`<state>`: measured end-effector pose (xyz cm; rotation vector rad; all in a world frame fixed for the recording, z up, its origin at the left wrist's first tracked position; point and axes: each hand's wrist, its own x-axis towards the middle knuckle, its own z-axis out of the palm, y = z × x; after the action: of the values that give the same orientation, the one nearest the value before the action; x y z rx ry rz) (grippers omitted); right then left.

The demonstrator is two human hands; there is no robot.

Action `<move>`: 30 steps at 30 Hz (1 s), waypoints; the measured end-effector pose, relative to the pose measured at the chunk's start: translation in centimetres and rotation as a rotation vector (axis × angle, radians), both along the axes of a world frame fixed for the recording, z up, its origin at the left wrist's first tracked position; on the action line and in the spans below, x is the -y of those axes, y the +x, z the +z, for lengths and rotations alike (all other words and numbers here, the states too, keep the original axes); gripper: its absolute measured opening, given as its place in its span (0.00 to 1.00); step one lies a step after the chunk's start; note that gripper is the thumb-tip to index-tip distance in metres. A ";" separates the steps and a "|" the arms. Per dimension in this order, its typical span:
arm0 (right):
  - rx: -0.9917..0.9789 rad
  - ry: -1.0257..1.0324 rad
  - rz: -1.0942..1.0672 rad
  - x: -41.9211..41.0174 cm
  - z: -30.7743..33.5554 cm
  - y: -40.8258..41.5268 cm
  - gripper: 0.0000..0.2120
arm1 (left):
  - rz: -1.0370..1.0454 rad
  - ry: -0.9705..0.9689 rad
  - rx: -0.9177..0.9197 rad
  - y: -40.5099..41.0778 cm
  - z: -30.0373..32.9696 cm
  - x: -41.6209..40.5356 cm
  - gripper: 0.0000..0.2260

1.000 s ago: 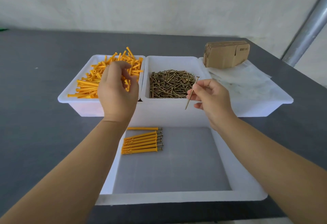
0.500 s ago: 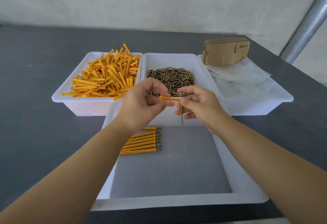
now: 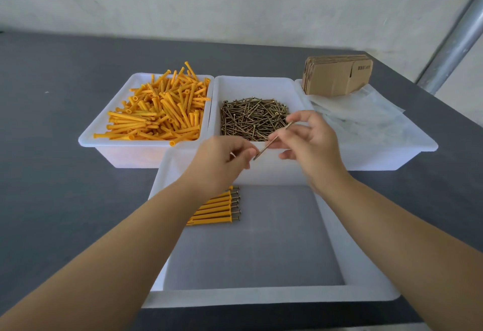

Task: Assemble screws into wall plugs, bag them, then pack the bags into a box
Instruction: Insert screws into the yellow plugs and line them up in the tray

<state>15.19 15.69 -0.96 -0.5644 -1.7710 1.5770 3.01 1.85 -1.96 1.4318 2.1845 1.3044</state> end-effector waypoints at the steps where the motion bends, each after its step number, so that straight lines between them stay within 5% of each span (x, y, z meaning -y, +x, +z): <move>1: -0.041 -0.049 -0.044 -0.2 0.1 0.0 0.09 | -0.006 -0.076 -0.012 0.0 -0.2 -0.1 0.07; 6: -0.047 -0.081 -0.026 -0.1 0.0 0.1 0.09 | -0.023 -0.098 0.122 0.1 -0.2 -0.1 0.08; 17: 0.116 0.381 0.101 0.6 -1.3 0.1 0.06 | -0.046 -0.013 0.249 0.2 0.4 0.2 0.09; 24: 0.157 0.363 0.299 0.6 -1.2 0.1 0.09 | -0.051 0.025 0.361 -0.4 0.8 0.8 0.13; 26: 0.224 0.362 0.331 0.6 -1.2 0.2 0.08 | -0.052 -0.009 0.302 -0.6 0.8 1.0 0.11; 30: 0.465 0.654 0.298 0.9 -1.5 -0.1 0.04 | 0.042 -0.025 -0.148 -0.4 0.6 1.0 0.06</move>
<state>15.13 14.79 -2.48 -0.3653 -2.6625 0.9729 2.57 0.89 -1.35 1.5260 2.3282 1.2158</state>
